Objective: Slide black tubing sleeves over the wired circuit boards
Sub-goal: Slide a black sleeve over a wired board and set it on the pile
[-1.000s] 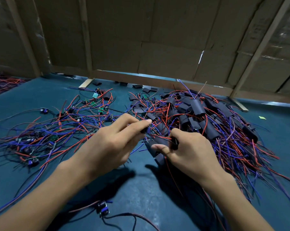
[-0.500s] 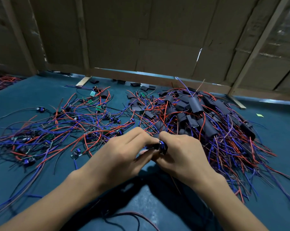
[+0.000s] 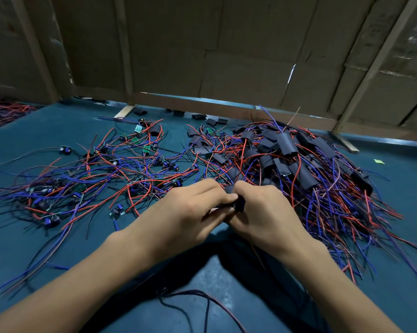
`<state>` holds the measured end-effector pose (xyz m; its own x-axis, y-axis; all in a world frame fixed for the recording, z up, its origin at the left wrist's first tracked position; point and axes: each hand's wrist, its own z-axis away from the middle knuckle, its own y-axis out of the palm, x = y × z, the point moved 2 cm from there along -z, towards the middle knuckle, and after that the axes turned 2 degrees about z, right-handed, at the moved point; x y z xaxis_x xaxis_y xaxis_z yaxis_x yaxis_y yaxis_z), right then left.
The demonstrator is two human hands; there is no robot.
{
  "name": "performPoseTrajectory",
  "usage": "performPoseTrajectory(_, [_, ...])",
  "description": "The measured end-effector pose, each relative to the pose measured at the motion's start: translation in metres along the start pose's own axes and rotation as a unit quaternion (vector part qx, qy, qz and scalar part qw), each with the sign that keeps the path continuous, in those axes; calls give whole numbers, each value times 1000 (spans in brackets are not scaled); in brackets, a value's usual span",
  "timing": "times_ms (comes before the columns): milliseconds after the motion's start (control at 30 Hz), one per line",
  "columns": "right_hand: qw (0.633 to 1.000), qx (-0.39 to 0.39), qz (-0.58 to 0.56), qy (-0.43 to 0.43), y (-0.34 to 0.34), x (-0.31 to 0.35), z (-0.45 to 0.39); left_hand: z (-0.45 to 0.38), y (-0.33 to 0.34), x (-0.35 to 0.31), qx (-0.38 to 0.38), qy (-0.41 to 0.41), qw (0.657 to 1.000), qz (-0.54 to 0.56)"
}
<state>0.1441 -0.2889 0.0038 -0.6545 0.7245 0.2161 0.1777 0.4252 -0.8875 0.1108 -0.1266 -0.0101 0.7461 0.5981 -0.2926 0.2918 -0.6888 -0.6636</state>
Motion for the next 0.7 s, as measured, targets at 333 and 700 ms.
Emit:
performPoseTrajectory(333, [992,-25,108,-68,6,9,2,-2,-5,-9,14,-52,997,62])
performPoseTrajectory(700, [993,-21,82,-80,5,6,-2,-5,-11,-10,35,-178,969,169])
